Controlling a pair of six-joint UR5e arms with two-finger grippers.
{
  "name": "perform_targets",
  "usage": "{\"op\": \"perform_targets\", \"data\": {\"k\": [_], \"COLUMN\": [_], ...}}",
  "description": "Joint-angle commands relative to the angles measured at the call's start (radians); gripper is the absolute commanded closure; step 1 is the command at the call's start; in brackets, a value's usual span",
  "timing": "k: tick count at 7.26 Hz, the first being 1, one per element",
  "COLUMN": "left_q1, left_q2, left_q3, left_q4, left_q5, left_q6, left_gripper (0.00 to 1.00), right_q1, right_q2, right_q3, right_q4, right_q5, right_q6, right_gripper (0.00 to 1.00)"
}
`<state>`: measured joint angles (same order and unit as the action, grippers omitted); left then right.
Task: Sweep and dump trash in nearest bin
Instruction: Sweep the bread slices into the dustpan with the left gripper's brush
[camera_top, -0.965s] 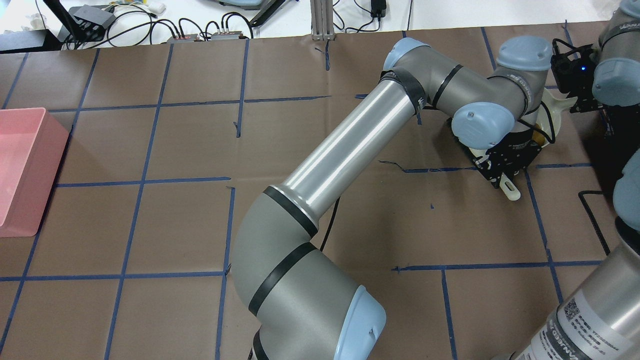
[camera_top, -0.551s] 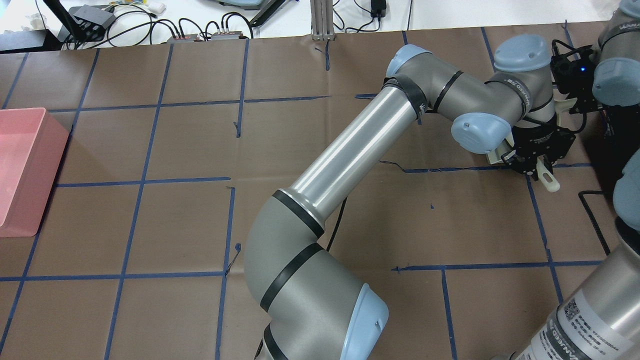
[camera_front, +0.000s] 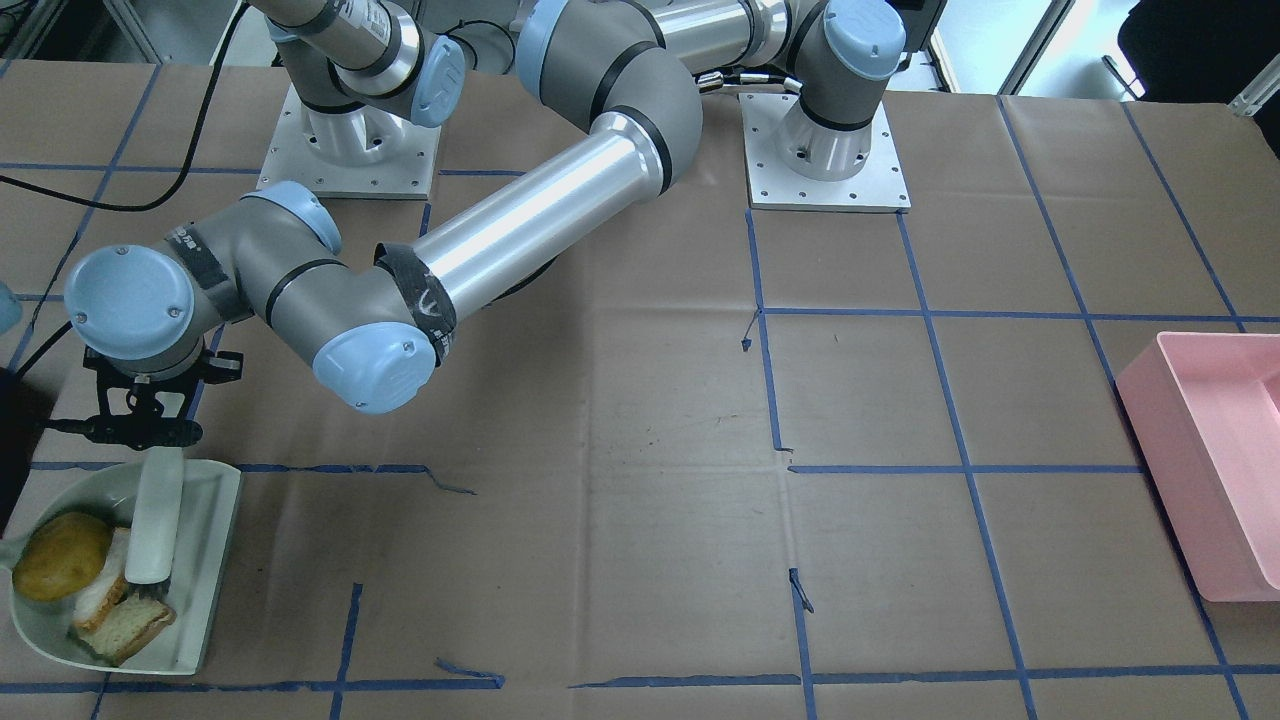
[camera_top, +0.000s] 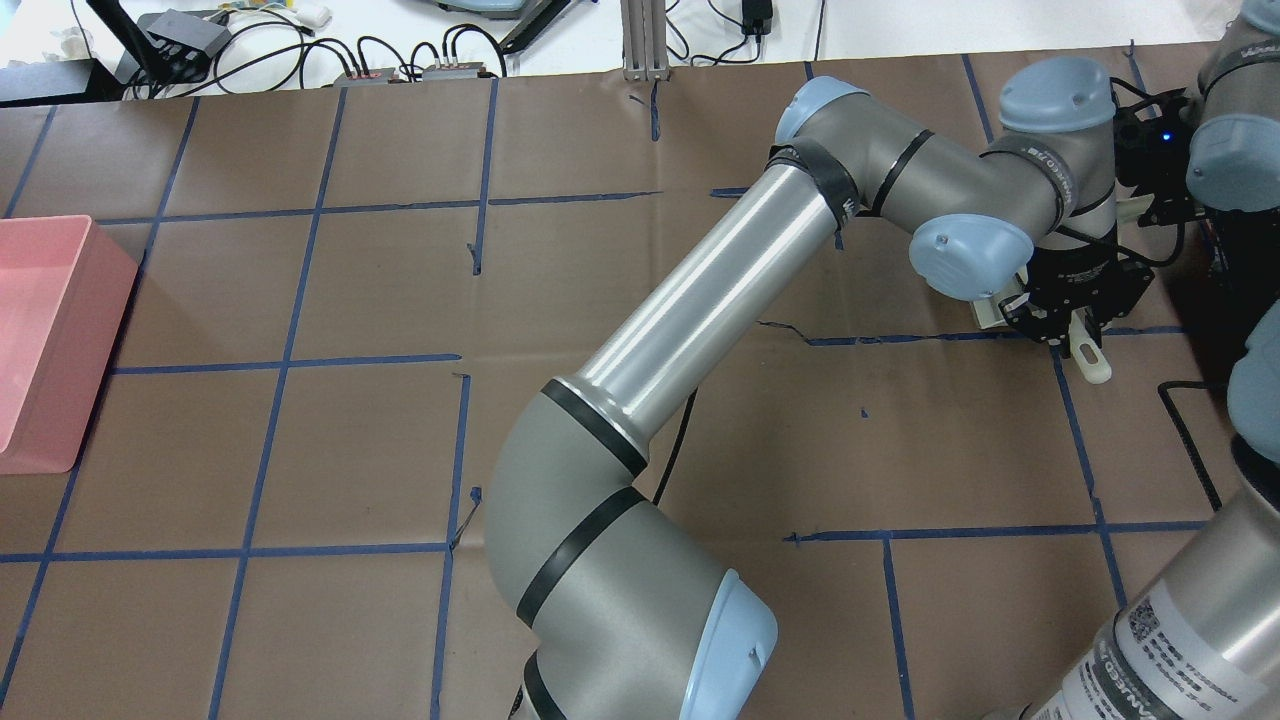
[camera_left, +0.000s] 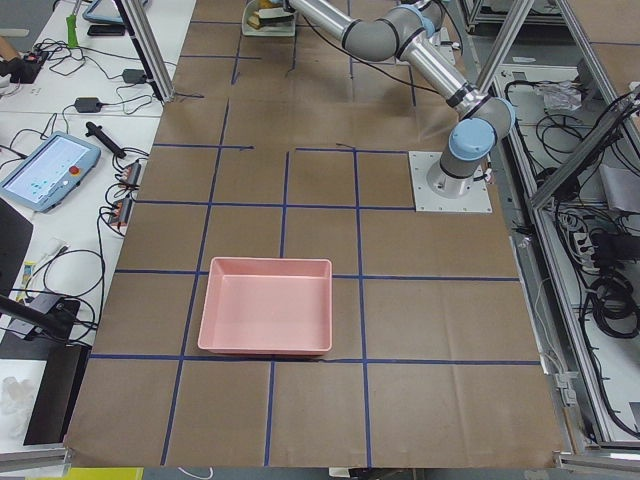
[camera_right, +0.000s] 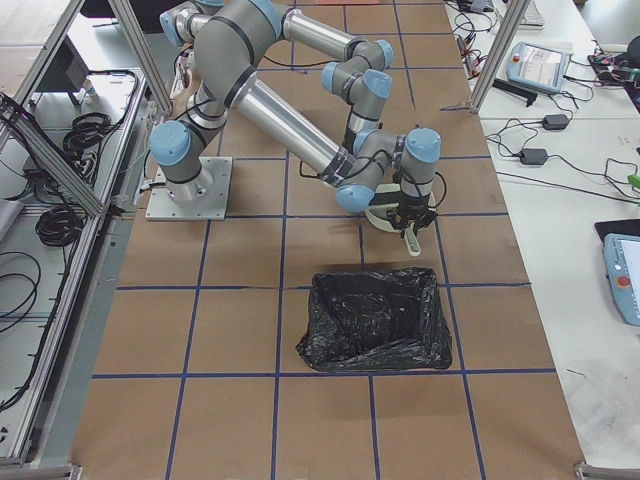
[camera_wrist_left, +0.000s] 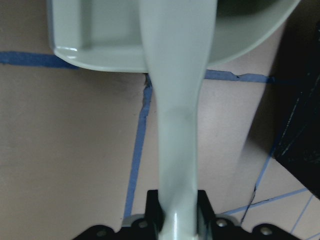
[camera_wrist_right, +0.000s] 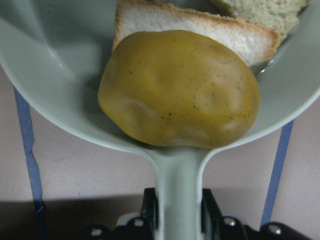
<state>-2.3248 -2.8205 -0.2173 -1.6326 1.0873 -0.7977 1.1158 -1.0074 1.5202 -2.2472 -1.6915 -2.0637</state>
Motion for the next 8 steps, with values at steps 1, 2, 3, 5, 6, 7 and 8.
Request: {"op": "perform_targets", "data": {"k": [1, 2, 3, 5, 6, 7, 8], "left_q1": [0.007, 0.012, 0.022, 0.05, 0.068, 0.076, 0.093], "left_q2": [0.074, 0.099, 0.14, 0.238, 0.283, 0.338, 0.428], "left_q3": [-0.004, -0.001, -0.002, -0.016, -0.034, -0.119, -0.274], "left_q4": [-0.235, -0.318, -0.372, -0.499, -0.556, -0.555, -0.541], "left_q5": [0.11, 0.184, 0.227, 0.273, 0.305, 0.31, 0.309], "left_q6": [0.107, 0.109, 0.109, 0.109, 0.117, 0.167, 0.176], "left_gripper": [0.99, 0.99, 0.99, 1.0, 1.0, 1.0, 1.0], "right_q1": [-0.001, -0.001, -0.001, -0.001, -0.002, -0.004, -0.004], "right_q2": [-0.002, 0.0, -0.002, -0.007, -0.008, -0.011, -0.022], "right_q3": [0.0, 0.0, 0.0, 0.0, 0.0, -0.002, -0.005], "right_q4": [0.001, 0.005, 0.006, 0.049, 0.055, 0.067, 0.086], "right_q5": [0.021, 0.039, 0.041, 0.081, 0.108, 0.124, 0.125], "right_q6": [0.001, 0.001, 0.001, 0.005, 0.008, 0.008, 0.01], "right_gripper": [1.0, 1.0, 1.0, 1.0, 1.0, 1.0, 1.0]}}
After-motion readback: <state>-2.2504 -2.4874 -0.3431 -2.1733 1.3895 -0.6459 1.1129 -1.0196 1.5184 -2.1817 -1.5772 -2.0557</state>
